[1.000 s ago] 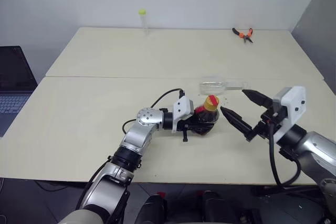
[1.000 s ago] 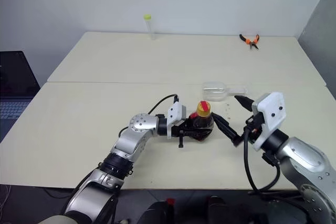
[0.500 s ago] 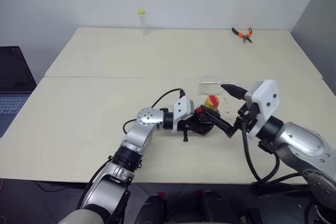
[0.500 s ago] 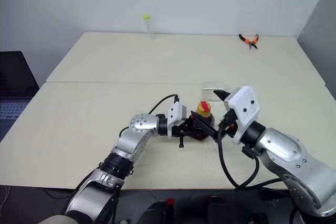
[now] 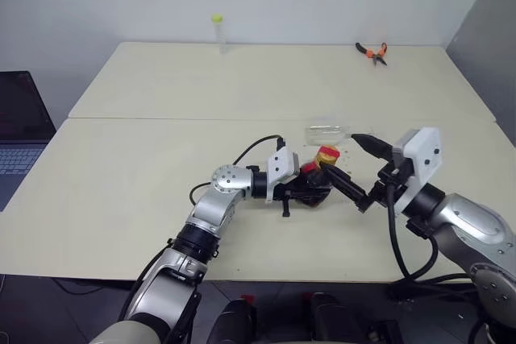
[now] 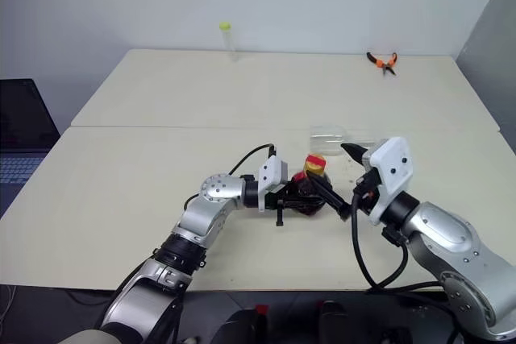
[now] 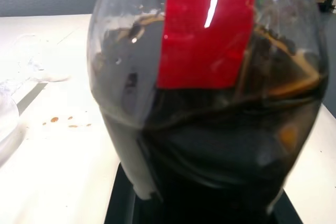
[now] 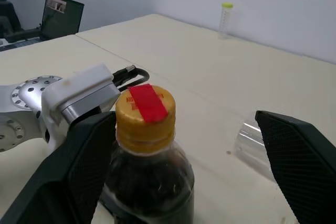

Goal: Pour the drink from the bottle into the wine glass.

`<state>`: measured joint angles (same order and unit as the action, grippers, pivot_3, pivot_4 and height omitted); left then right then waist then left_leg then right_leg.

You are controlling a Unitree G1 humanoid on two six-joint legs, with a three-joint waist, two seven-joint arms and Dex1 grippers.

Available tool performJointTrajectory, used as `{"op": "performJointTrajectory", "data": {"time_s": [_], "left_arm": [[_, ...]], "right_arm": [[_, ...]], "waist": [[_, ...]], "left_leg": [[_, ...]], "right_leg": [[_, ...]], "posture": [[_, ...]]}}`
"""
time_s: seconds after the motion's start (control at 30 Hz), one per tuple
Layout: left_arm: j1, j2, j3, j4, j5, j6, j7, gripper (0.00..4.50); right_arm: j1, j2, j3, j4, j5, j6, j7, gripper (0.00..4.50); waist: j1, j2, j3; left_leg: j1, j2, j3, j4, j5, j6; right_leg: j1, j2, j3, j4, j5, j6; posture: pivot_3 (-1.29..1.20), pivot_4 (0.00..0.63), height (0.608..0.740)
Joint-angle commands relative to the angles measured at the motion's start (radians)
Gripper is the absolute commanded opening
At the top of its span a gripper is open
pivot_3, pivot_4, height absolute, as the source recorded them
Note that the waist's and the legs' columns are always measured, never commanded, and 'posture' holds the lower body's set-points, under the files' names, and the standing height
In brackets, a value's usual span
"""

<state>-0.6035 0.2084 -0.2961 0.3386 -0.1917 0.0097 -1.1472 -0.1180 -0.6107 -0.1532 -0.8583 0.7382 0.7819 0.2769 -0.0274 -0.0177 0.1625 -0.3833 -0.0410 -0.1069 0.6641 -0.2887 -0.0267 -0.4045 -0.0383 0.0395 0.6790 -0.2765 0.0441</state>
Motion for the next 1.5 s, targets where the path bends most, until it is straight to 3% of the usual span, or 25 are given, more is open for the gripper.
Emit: {"op": "performJointTrajectory", "data": {"time_s": [0.03,0.3,0.6,1.0,1.3,1.33,1.5], "left_arm": [[-0.022,-0.003,0.011,-0.017,-0.007,-0.033,-0.008,0.72],[-0.023,-0.003,0.011,-0.01,-0.007,-0.041,-0.009,0.72],[-0.018,-0.005,0.008,-0.014,-0.006,-0.04,-0.006,0.72],[-0.02,-0.005,0.006,-0.015,-0.006,-0.041,-0.008,0.72],[-0.016,-0.004,0.006,-0.025,-0.007,-0.037,-0.005,0.72],[-0.015,-0.003,0.006,-0.027,-0.007,-0.037,-0.005,0.72],[-0.009,-0.002,0.005,-0.033,-0.007,-0.033,-0.002,0.72]], "right_arm": [[0.028,-0.029,-0.088,-0.037,0.051,0.0,0.018,4.5],[0.152,-0.16,-0.191,-0.059,0.161,0.026,0.125,4.5],[-0.032,-0.02,-0.006,-0.037,0.096,0.027,-0.074,4.5],[-0.089,0.044,0.088,-0.001,0.043,0.022,-0.095,4.5],[-0.086,0.074,0.088,0.01,0.044,0.009,-0.083,1.45],[-0.085,0.081,0.084,0.01,0.047,0.008,-0.082,1.26],[-0.072,0.154,0.038,0.017,0.126,-0.015,-0.096,1.26]], "waist": [[0.0,0.0,0.0],[0.0,0.0,0.0],[-0.001,0.0,0.0],[-0.001,0.0,0.0],[-0.001,0.0,0.0],[-0.001,0.0,0.0],[-0.001,0.0,0.0]], "left_leg": [[0.0,0.0,0.0,0.0,0.0,0.0],[0.0,0.0,0.0,0.0,0.0,0.0],[0.0,0.001,0.0,0.0,0.0,0.0],[0.0,0.0,-0.001,0.0,0.0,0.0],[0.0,0.0,-0.001,0.0,0.0,0.0],[0.0,0.0,-0.001,0.0,0.0,0.0],[0.0,0.0,-0.001,0.0,0.0,0.0]], "right_leg": [[0.0,0.0,0.0,0.0,0.0,0.0],[0.0,0.0,0.0,0.0,0.0,0.0],[0.0,0.001,0.0,0.0,0.0,0.0],[0.0,0.0,0.0,0.0,0.0,0.0],[0.0,0.0,0.0,0.0,0.0,0.0],[0.0,0.0,0.0,0.0,0.0,0.0],[0.0,0.0,0.0,0.0,0.0,0.0]], "posture": [[0.0,0.15,0.74],[0.0,0.15,0.74],[0.0,0.15,0.74],[0.0,0.15,0.74],[0.0,0.15,0.74],[0.0,0.15,0.74],[0.0,0.15,0.74]]}}
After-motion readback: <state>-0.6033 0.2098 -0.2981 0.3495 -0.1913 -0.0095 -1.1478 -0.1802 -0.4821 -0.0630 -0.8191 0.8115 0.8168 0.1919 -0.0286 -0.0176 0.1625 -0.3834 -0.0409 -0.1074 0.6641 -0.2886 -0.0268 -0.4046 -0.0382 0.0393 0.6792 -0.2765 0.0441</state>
